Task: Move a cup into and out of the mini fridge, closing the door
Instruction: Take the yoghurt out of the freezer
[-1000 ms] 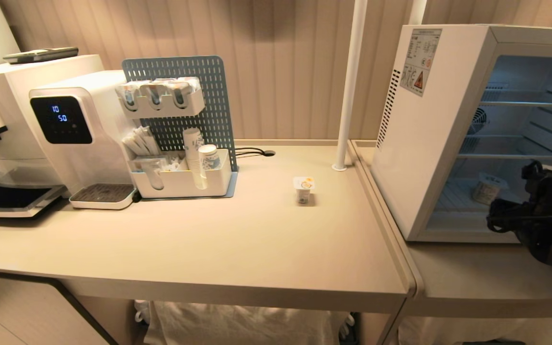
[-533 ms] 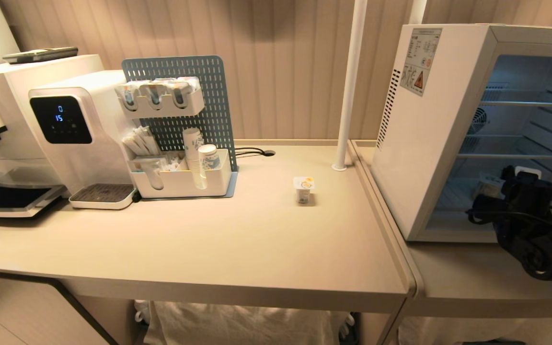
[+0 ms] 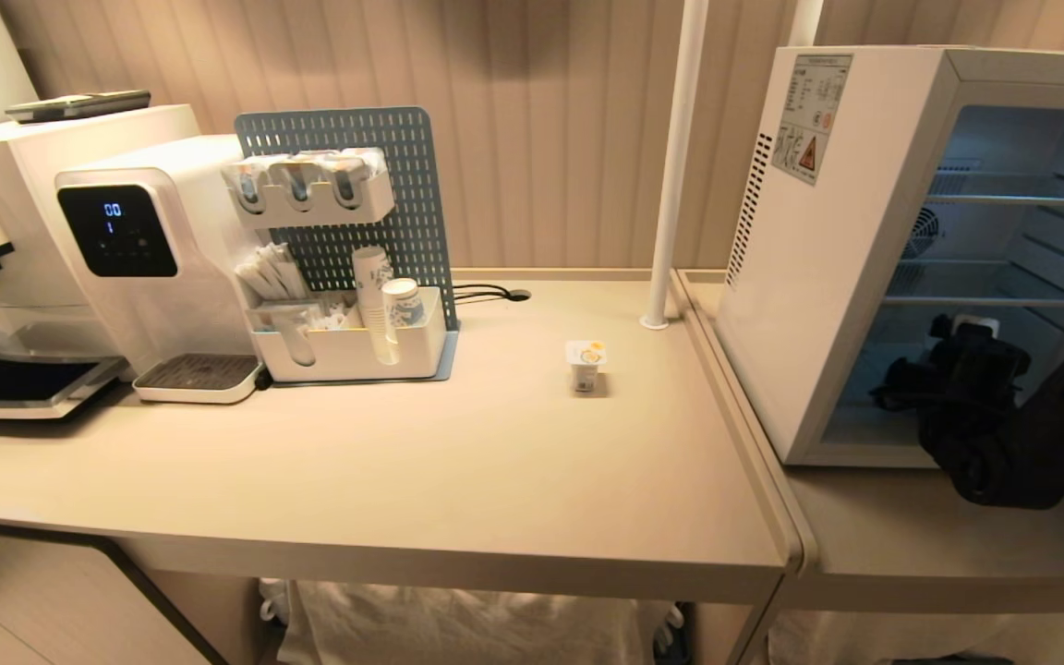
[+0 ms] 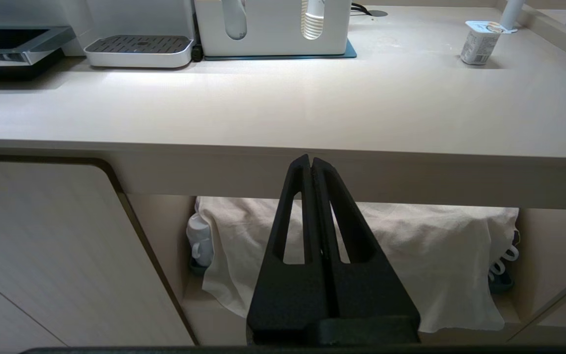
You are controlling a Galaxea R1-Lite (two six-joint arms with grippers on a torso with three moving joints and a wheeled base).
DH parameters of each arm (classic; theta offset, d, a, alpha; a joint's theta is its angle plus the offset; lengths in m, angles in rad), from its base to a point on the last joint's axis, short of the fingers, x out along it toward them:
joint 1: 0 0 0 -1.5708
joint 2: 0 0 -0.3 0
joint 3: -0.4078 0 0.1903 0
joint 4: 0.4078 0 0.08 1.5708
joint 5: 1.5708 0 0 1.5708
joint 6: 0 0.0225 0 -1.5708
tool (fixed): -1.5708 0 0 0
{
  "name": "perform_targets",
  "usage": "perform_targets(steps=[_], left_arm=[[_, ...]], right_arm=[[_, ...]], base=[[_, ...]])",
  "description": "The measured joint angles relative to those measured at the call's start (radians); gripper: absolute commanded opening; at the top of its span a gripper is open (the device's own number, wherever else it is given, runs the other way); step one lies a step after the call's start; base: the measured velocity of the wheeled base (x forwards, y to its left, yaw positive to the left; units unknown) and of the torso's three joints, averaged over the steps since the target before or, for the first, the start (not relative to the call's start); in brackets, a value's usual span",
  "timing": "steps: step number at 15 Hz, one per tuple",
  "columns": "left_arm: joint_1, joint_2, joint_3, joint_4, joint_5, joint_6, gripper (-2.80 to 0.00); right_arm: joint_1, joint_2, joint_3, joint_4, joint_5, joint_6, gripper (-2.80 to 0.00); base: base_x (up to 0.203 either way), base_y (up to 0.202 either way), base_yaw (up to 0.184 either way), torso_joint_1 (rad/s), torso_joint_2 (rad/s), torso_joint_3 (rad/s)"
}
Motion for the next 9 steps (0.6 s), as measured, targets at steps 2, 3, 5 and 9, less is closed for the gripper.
perform_targets(steps=[2,3,5,9], left_arm=[[0.001,0.000,0.000,0.000,0.000,0.000,-2.80],[0.000,0.000,0.000,0.000,0.000,0.000,-2.80],[0.000,0.000,0.000,0.000,0.000,0.000,-2.80],[0.000,0.000,0.000,0.000,0.000,-0.001,-2.80]], right_arm=[[-0.004,0.045,-0.061,0.004,0.025,-0.027,0.00],[-0.005,0.062,-0.082,0.004,0.037,-0.031,0.00],[-0.006,0.090,-0.121,0.012,0.041,-0.033,0.00],[-0.020,0.120,-0.216,0.084,0.042,-0.038,0.00]], base=[[0.000,0.000,0.000,0.000,0.00,0.000],[0.000,0.000,0.000,0.000,0.00,0.000],[0.000,0.000,0.000,0.000,0.00,0.000],[0.000,0.000,0.000,0.000,0.00,0.000]])
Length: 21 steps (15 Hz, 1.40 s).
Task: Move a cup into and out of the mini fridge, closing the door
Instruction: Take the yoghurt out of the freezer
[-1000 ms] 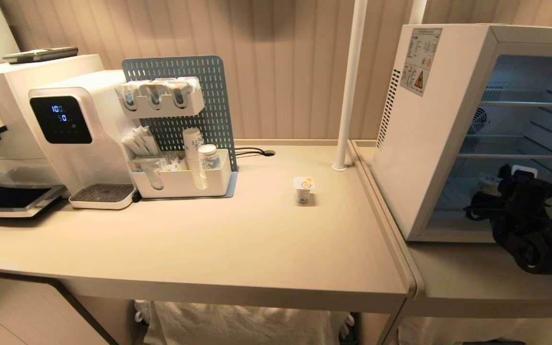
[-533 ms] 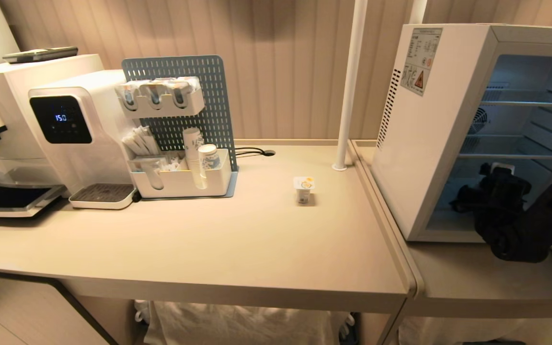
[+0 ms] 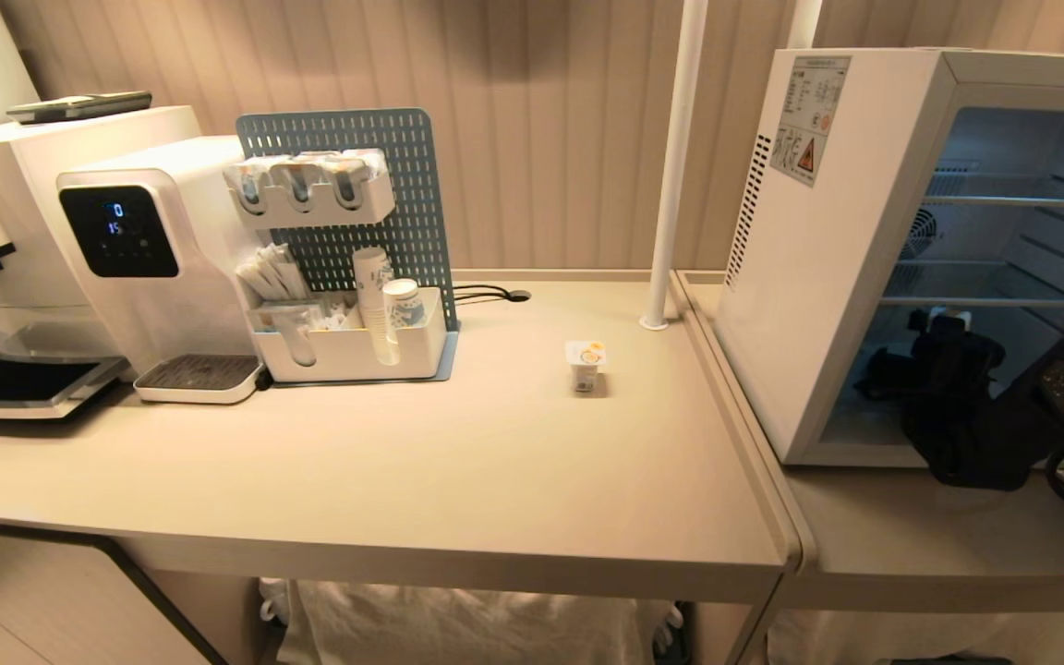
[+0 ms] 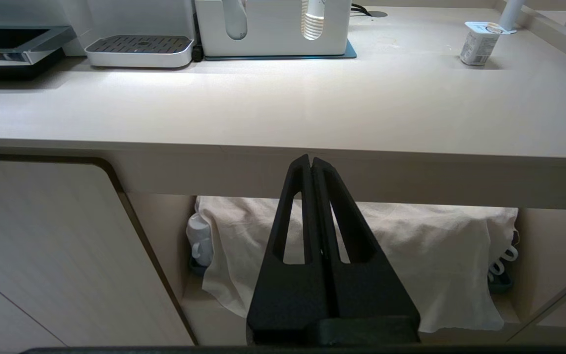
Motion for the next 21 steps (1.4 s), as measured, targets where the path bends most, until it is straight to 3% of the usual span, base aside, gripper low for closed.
perform_targets(steps=[3,4,13,21], left_arm=[[0.000,0.000,0.000,0.000,0.000,0.000,-2.80],[-0.001,0.000,0.000,0.000,0.000,0.000,-2.80],[0.000,0.000,0.000,0.000,0.000,0.000,-2.80],[-0.001,0.000,0.001,0.000,0.000,0.000,-2.80]], right_arm=[[-0.020,0.015,-0.044,0.034,0.001,0.000,0.00],[-0.026,0.018,-0.051,0.041,0.003,0.000,-2.80],[-0.032,-0.018,0.040,0.034,0.051,0.005,-2.80],[-0.019,-0.288,0.377,0.048,0.172,0.055,-2.80]], base=[[0.000,0.000,0.000,0.000,0.00,0.000],[0.000,0.000,0.000,0.000,0.00,0.000],[0.000,0.000,0.000,0.000,0.00,0.000],[0.000,0.000,0.000,0.000,0.00,0.000]])
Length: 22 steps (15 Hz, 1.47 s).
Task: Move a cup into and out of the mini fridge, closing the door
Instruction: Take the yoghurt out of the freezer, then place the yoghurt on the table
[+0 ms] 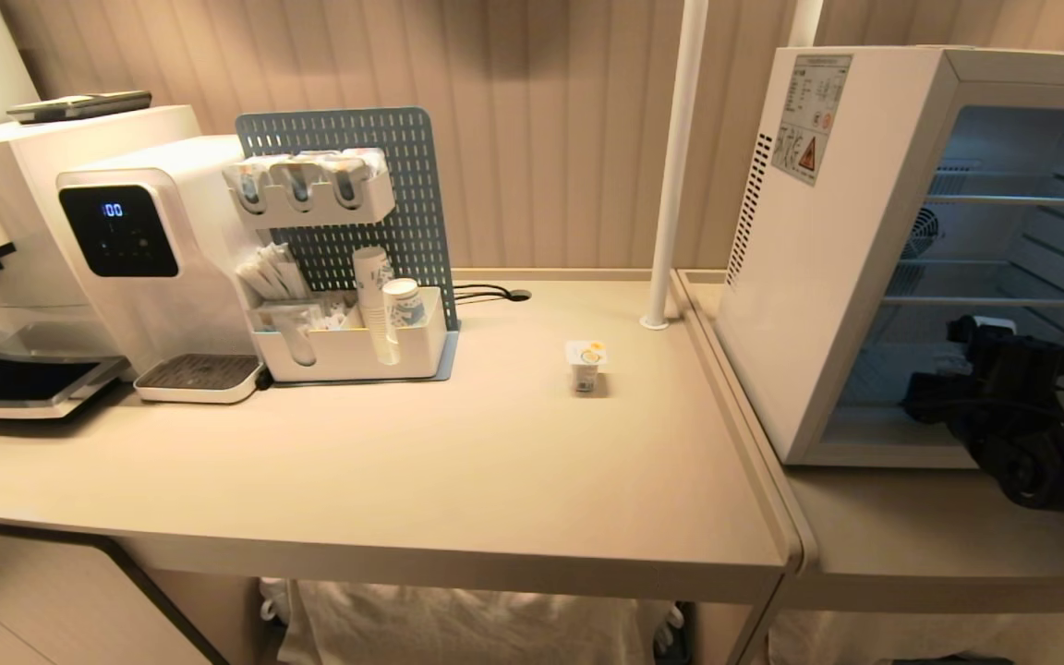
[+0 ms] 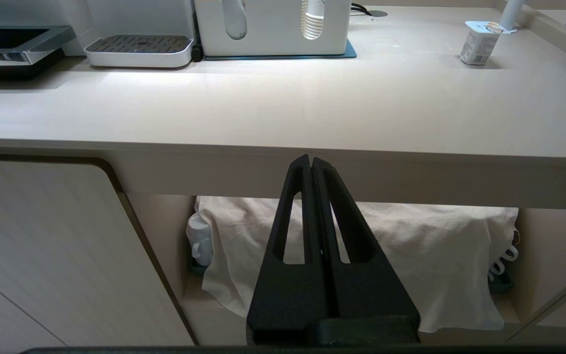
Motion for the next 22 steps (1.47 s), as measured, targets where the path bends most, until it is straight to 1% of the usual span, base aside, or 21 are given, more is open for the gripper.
perform_targets(steps=[8,10,12,14,15,18,19,20,21,22], left_arm=[[0.000,0.000,0.000,0.000,0.000,0.000,-2.80],[0.000,0.000,-0.001,0.000,0.000,-0.001,-2.80],[0.001,0.000,-0.001,0.000,0.000,0.000,-2.80],[0.001,0.000,-0.001,0.000,0.000,0.000,-2.80],[0.000,0.000,-0.001,0.000,0.000,0.000,-2.80],[0.001,0.000,-0.001,0.000,0.000,0.000,-2.80],[0.001,0.000,-0.001,0.000,0.000,0.000,-2.80],[0.001,0.000,-0.001,0.000,0.000,0.000,-2.80],[0.000,0.000,-0.001,0.000,0.000,0.000,-2.80],[0.001,0.000,-0.001,0.000,0.000,0.000,-2.80]], right_arm=[[0.004,-0.428,0.391,0.002,0.168,0.041,-2.80],[0.004,-0.557,0.474,0.032,0.220,0.045,-2.80],[0.004,-0.720,0.530,0.118,0.293,0.059,-2.80],[0.003,-0.924,0.549,0.280,0.393,0.079,-2.80],[0.002,-1.038,0.545,0.395,0.453,0.086,-2.80],[0.002,-1.353,0.469,0.856,0.658,0.097,-2.80],[0.003,-1.428,0.444,1.013,0.734,0.099,-2.80],[0.006,-1.486,0.429,1.134,0.791,0.099,-2.80],[0.012,-1.542,0.420,1.243,0.832,0.095,-2.80],[0.029,-1.594,0.414,1.328,0.847,0.090,-2.80]], base=[[0.000,0.000,0.000,0.000,0.00,0.000],[0.000,0.000,0.000,0.000,0.00,0.000],[0.000,0.000,0.000,0.000,0.00,0.000],[0.000,0.000,0.000,0.000,0.00,0.000],[0.000,0.000,0.000,0.000,0.00,0.000],[0.000,0.000,0.000,0.000,0.00,0.000],[0.000,0.000,0.000,0.000,0.00,0.000],[0.000,0.000,0.000,0.000,0.00,0.000],[0.000,0.000,0.000,0.000,0.00,0.000],[0.000,0.000,0.000,0.000,0.00,0.000]])
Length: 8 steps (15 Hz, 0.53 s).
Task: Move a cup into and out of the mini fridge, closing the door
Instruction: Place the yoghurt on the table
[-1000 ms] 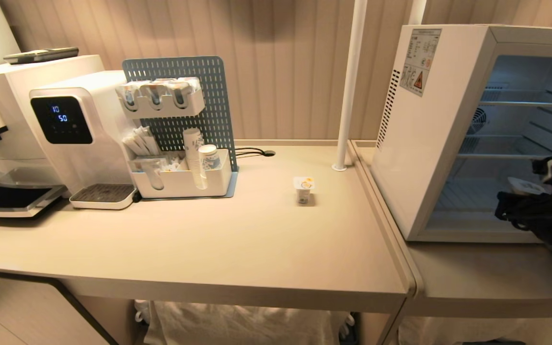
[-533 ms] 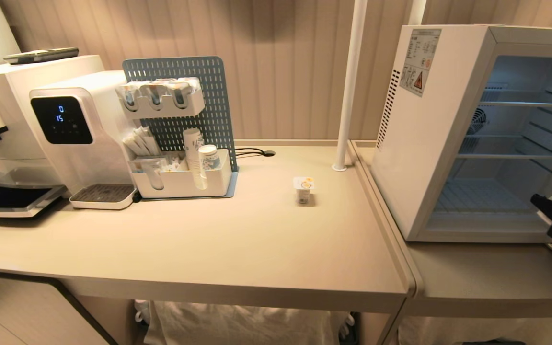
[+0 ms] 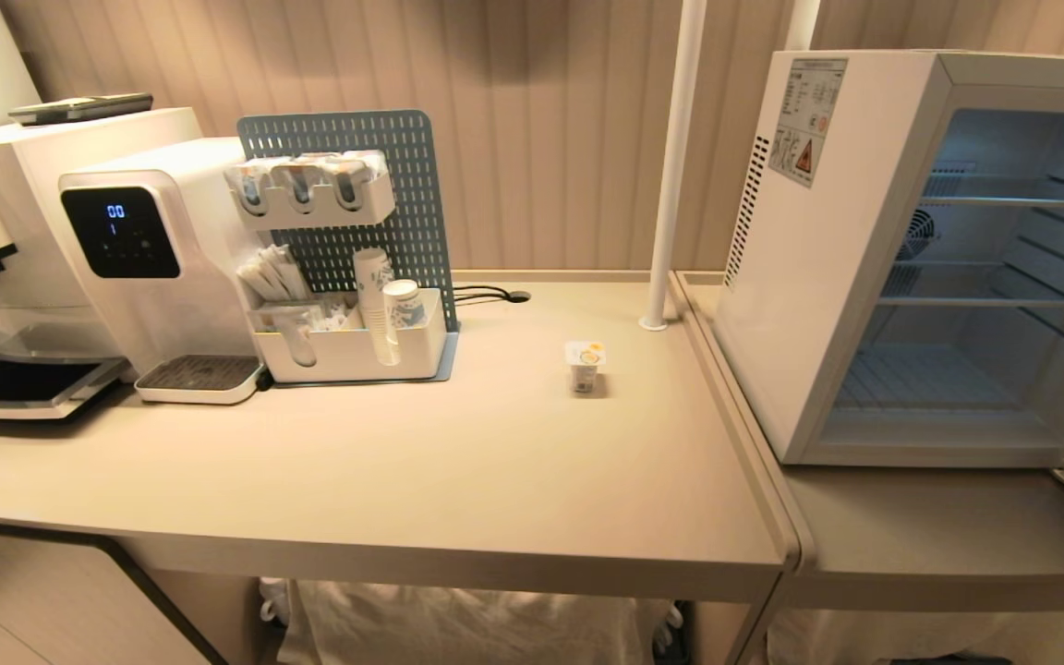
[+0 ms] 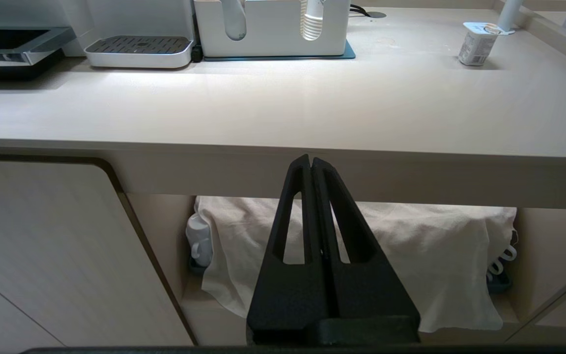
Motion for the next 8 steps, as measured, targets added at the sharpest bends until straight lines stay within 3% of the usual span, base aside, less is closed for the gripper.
perform_targets(steps=[4,8], left_arm=[[0.000,0.000,0.000,0.000,0.000,0.000,-2.80],[0.000,0.000,0.000,0.002,0.000,0.001,-2.80]], right_arm=[[0.132,-0.196,-0.003,0.195,-0.029,-0.002,-2.80],[0.188,-0.445,0.082,0.218,-0.144,0.008,-2.80]], base=[[0.000,0.000,0.000,0.000,0.00,0.000],[0.000,0.000,0.000,0.000,0.00,0.000]])
